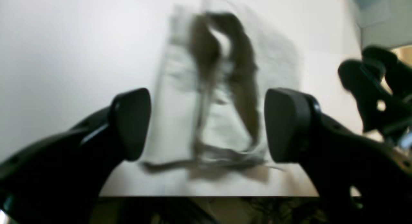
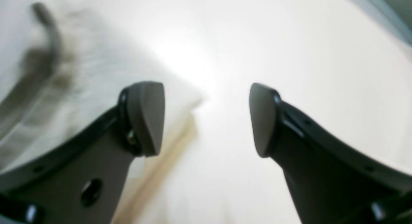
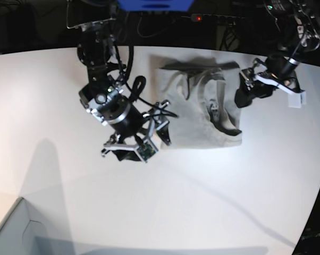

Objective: Layout the t-shirt on the table in an organized manner, then fold the t-shirt properly
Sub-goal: 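Release the bundle and move the right gripper beside it, then press and smooth the folded shirt edge with the left gripper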

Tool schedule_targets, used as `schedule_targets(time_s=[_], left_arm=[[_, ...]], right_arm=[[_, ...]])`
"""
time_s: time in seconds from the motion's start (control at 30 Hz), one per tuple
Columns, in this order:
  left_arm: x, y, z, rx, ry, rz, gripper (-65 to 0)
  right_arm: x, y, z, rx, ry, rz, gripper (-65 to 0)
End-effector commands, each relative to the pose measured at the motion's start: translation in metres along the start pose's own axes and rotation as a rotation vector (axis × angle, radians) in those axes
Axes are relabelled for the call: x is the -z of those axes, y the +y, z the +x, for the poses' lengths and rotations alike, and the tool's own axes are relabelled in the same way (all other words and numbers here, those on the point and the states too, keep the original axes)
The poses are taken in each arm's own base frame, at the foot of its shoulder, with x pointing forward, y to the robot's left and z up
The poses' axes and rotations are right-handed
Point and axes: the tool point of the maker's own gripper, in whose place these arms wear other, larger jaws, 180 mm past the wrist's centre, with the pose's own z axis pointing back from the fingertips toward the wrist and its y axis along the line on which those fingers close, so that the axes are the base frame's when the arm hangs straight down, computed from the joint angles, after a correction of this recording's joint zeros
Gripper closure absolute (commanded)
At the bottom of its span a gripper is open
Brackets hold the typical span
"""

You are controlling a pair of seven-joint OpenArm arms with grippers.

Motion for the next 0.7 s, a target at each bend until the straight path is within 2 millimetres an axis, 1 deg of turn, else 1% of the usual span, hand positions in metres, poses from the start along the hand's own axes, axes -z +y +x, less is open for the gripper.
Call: schedule_targets(time_s=[0.0,0.07,0.1,0.17,0.23,0.33,0.4,0.57,0.63,0.67], left_arm=[[-0.004,0.000,0.001,0.015,-0.016,0.014,-52.8],[0.004,-0.005,-0.015,0.023,0.030,0.029,-52.8],[0.008,-0.011,-0.021,0.042,0.052,0.022,-52.8],[0.017,-0.019,-0.036,0.068,0.104,0.006,-52.8],[0.021,-0.020,-0.043,0.068,0.128,0.001,-52.8],[0.028,-0.020,-0.060,0.049,0.177,-0.012,-52.8],[0.034,-0.023,-0.062,0.043,0.186,-0.024,-52.7],[0.040,-0.016,-0.080,0.004,0.234,-0.019,-52.7],[0.043,-0.016,-0.080,-0.001,0.237,-0.021,-52.7],[0.044,-0.012,-0.078,0.003,0.239,-0.017,-52.6]], right_arm=[[-0.002,-0.007,0.020,0.007,-0.068,-0.017,-38.5],[-0.005,-0.019,0.016,0.018,-0.061,-0.047,-38.5],[-0.005,-0.020,0.016,0.020,-0.061,-0.052,-38.5],[-0.006,-0.022,0.015,0.022,-0.059,-0.055,-38.5],[-0.006,-0.022,0.014,0.024,-0.056,-0.056,-38.5],[-0.007,-0.020,0.011,0.027,-0.051,-0.053,-38.5],[-0.007,-0.020,0.011,0.028,-0.050,-0.053,-38.5],[-0.007,-0.020,0.010,0.028,-0.050,-0.054,-38.5],[-0.007,-0.020,0.010,0.028,-0.050,-0.054,-38.5],[-0.007,-0.020,0.010,0.027,-0.049,-0.054,-38.5]])
